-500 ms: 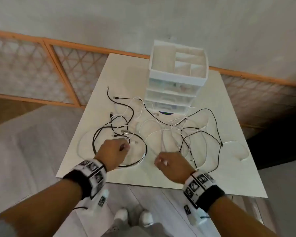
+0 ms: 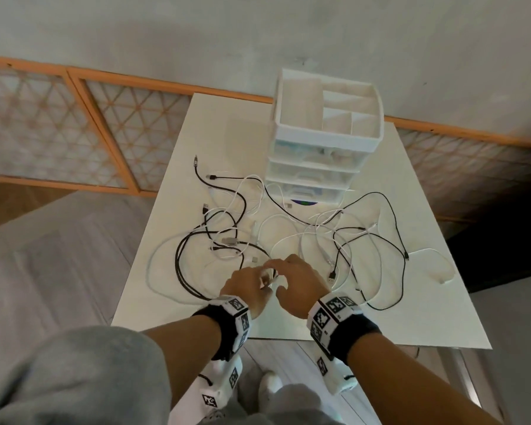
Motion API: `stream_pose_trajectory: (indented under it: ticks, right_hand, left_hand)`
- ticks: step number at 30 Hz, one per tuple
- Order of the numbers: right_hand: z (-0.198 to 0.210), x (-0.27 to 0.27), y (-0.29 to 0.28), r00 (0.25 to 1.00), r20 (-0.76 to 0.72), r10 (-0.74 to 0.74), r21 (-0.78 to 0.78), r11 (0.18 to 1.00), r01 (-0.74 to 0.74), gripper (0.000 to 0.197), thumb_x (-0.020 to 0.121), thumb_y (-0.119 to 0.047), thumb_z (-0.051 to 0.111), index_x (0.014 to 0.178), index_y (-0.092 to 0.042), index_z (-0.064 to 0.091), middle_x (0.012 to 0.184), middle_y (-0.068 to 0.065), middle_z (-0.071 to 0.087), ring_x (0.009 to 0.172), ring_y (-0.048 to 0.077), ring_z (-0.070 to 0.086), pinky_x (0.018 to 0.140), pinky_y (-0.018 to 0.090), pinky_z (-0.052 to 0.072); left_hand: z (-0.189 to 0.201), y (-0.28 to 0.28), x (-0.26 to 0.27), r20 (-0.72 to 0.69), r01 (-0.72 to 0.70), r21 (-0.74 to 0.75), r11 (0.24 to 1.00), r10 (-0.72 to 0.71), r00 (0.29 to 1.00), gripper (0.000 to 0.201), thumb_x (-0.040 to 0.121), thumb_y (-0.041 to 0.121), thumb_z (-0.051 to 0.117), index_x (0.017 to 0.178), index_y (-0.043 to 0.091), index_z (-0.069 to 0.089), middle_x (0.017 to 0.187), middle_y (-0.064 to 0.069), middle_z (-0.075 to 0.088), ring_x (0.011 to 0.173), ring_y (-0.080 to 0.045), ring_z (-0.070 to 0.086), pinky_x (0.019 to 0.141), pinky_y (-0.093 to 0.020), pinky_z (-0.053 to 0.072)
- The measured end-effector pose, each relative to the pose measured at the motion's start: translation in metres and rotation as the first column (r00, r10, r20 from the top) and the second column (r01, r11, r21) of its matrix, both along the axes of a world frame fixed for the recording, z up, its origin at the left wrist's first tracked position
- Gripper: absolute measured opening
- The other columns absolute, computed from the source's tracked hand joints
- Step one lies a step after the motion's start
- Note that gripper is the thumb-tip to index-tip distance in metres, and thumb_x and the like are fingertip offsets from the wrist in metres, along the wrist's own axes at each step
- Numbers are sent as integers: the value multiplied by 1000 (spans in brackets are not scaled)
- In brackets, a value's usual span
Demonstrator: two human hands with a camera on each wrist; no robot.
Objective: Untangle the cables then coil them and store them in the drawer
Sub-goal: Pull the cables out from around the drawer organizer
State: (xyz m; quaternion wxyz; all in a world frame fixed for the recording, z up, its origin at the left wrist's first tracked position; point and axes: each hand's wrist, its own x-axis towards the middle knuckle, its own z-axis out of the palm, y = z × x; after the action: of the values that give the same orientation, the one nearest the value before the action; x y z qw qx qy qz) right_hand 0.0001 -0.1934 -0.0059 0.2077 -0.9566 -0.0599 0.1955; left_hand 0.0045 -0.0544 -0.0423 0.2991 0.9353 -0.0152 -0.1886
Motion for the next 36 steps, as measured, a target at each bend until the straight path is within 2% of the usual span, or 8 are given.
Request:
stream_pose_trajectory:
  ticks: [8, 14, 18, 22, 25, 28, 31, 36]
  right_hand:
    - [52, 46, -17, 951, 304, -50, 211, 977, -16, 15, 92, -32, 62, 96, -29, 76, 86, -11, 70, 75, 6, 60, 76, 32, 51]
    - [104, 78, -33, 899, 430, -84, 324, 944, -67, 35, 93, -37, 63, 72, -11, 71, 58, -6, 63, 56, 10, 56, 60, 30, 46]
    - [140, 113, -110, 674, 474, -567, 611, 763, 212, 34, 90, -43, 58, 70, -19, 71, 62, 6, 65, 60, 30, 61, 62, 39, 50]
    - [140, 133, -201, 411, 282, -867, 675, 483, 558, 38, 83, -55, 54, 70, -23, 70, 61, 3, 61, 62, 27, 57, 70, 52, 54]
    - [123, 130, -202, 518, 162, -840, 573, 507, 643, 62, 75, -54, 65, 126, -20, 59, 73, 1, 69, 75, 23, 64, 89, 52, 53]
    - [124, 113, -157, 804, 232, -548, 592, 735, 330, 88, 80, -22, 79, 151, -34, 28, 73, -1, 70, 78, 14, 68, 87, 28, 52]
    - [130, 107, -111, 939, 302, -167, 459, 889, 10, 41, 84, -30, 76, 122, -36, 60, 63, -2, 66, 56, 3, 59, 67, 24, 51]
    - [145, 150, -148, 802, 318, -505, 520, 801, 297, 47, 85, -64, 51, 81, -22, 70, 79, 4, 73, 73, 28, 66, 76, 39, 54]
  left_hand:
    - [72, 13, 42, 364, 127, -328, 936, 1, 931, 4, 87, 15, 62, 88, 18, 59, 78, 7, 67, 50, -1, 50, 54, -22, 42]
    - [86, 6, 63, 423, 136, -277, 951, -7, 906, 4, 89, 16, 61, 92, 19, 59, 76, 11, 63, 52, -8, 53, 59, -26, 47]
    - [54, 32, 66, 144, 21, 37, 999, -26, 989, 28, 94, 24, 49, 67, 26, 43, 66, 4, 56, 71, -28, 58, 62, -31, 40]
    - [58, 58, 68, 70, -157, 88, 984, 151, 986, 22, 99, 20, 42, 94, 23, 63, 104, -7, 72, 95, -32, 64, 84, -37, 51]
    - [106, 39, 83, 210, -123, -67, 990, 135, 968, 26, 101, 17, 41, 93, 31, 61, 90, -2, 74, 90, -24, 67, 80, -28, 51]
    - [166, -6, 98, 364, 37, -168, 985, 27, 931, 23, 102, 23, 47, 99, 30, 69, 75, 5, 70, 69, -2, 62, 62, -7, 40]
    - [207, -49, 104, 519, 184, -207, 961, -51, 853, 20, 101, 26, 52, 103, 27, 72, 73, 6, 69, 63, -1, 58, 59, -10, 40]
    - [194, -45, 113, 524, 80, -39, 996, -48, 851, 17, 98, 29, 56, 96, 19, 70, 84, 4, 71, 70, -13, 61, 68, -27, 50]
